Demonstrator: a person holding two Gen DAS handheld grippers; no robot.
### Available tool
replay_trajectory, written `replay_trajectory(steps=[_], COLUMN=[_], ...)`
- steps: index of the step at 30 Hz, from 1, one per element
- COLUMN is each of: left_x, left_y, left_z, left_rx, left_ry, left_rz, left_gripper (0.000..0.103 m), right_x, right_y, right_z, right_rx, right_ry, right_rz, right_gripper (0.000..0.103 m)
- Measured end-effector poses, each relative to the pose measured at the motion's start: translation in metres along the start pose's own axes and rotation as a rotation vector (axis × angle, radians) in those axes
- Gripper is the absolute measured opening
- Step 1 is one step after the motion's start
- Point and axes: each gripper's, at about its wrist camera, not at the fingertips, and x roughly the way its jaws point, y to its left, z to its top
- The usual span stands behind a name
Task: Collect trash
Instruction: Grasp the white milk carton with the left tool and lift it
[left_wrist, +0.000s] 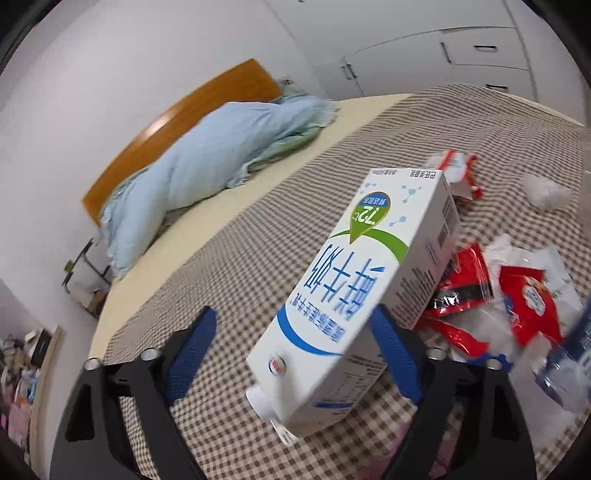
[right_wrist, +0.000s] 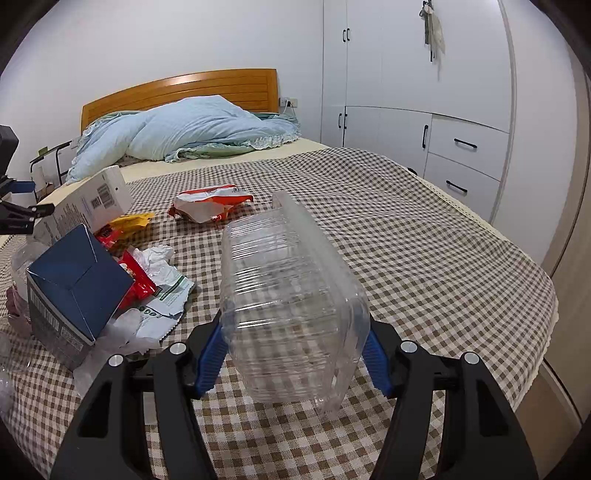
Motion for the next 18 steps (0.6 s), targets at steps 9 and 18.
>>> replay_trajectory(steps=[9, 18], left_x=[0.011, 0.031], left_y=[-0.035, -0.05], left_z=[-0.019, -0.027], left_rx=[0.217, 0.327], left_ry=[0.078, 0.103], left_rz=[-0.07, -0.02], left_gripper=[0.061, 0.09], right_x=[-0.002, -0.003], right_y=[-0.006, -0.009], right_z=[0.001, 0.001], right_rx=[0.016, 0.022], right_ry=[0.0, -0.002], right_rz=[0.014, 0.02], right_gripper=[0.062, 0.062])
